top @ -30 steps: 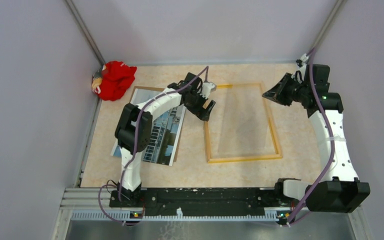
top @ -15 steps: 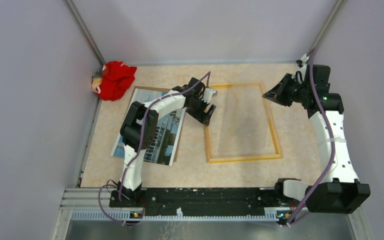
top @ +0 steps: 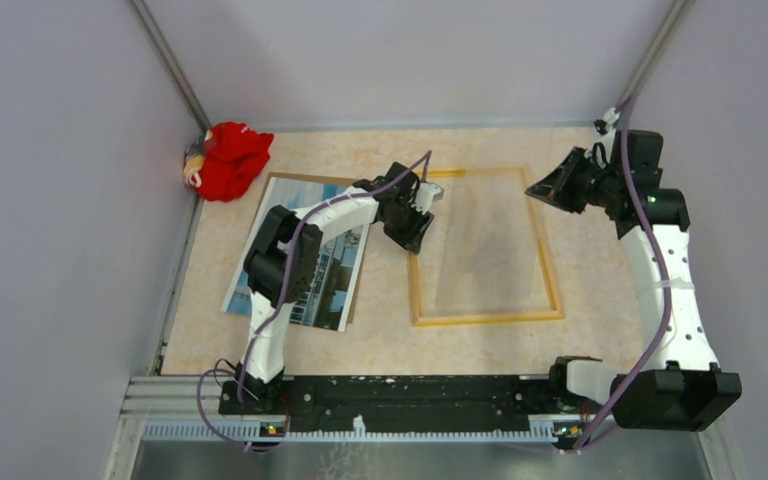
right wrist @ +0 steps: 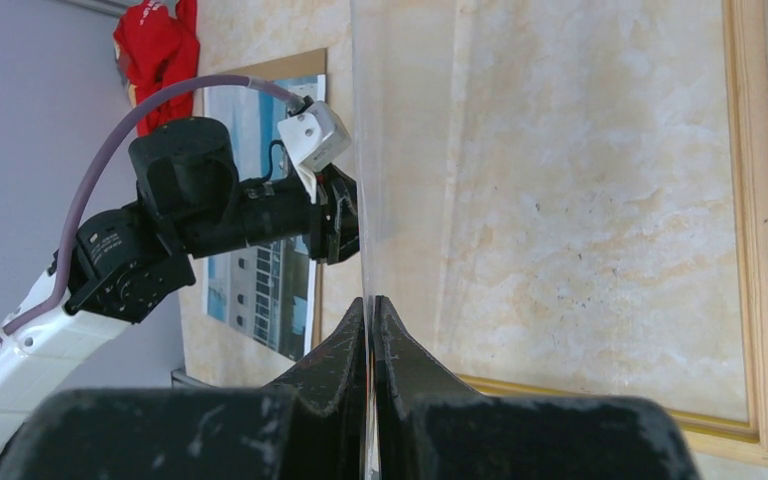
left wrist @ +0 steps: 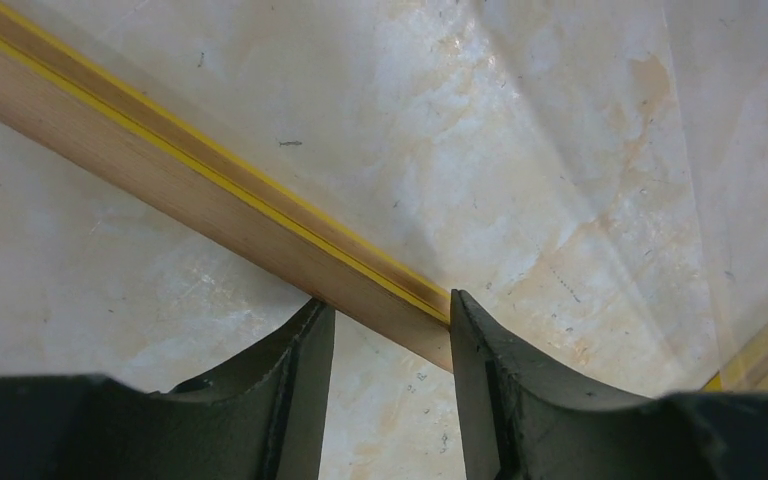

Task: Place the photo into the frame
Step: Adjust the photo frame at the center of the board.

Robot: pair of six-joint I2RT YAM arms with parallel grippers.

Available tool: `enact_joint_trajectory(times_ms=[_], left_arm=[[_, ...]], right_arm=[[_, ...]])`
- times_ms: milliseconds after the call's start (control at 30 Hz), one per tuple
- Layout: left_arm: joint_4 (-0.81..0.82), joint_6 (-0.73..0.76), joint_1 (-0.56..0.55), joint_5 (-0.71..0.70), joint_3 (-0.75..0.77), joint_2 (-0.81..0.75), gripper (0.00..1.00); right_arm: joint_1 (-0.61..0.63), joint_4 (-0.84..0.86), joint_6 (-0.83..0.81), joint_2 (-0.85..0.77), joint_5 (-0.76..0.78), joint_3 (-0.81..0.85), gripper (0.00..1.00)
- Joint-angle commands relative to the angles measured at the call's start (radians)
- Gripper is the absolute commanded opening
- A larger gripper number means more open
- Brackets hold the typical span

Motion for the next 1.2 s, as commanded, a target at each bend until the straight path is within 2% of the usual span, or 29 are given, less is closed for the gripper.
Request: enact_joint_trajectory(times_ms=[0,233,500,600,700,800,933,1033,1167], left_arm=[[0.033,0.038,-0.005,-0.106,-0.061,-0.002,0.48],[0.055,0.057,-0.005,-0.148,-0.133,-0.054,0.46],[0.056,0.023,-0.003,-0.100,-0.213,-0.139,0.50],[0.047,0.016,-0.002,-0.081,-0.218,-0.172,0.59],[0.030,0.006,-0.003,-0.062,-0.191,-0.205,0.81],[0.015,0.011,0.000,-0.080,-0.140,-0.242,0.90],[-0.018,-0.002,0.062,-0.045,-0.064,-0.269,0.94],[-0.061,-0.023,0.154,0.040,0.001,-0.267,0.94],[-0.061,-0.029,0.272,0.063,0.028,-0.266,0.94]], right_arm=[[-0.003,0.037,-0.001,-0.042,-0.021,0.005,0.00],[-0.004,0.070,0.015,-0.052,-0.047,-0.041,0.00],[-0.003,0.102,0.027,-0.058,-0.071,-0.088,0.00],[-0.004,0.124,0.044,-0.062,-0.089,-0.103,0.00],[-0.001,0.145,0.064,-0.064,-0.103,-0.117,0.00],[0.027,0.160,0.073,-0.063,-0.097,-0.119,0.00],[0.098,0.174,0.082,-0.042,-0.094,-0.087,0.00],[0.129,0.212,0.114,-0.022,-0.123,-0.071,0.00],[0.143,0.290,0.175,-0.004,-0.197,-0.071,0.00]])
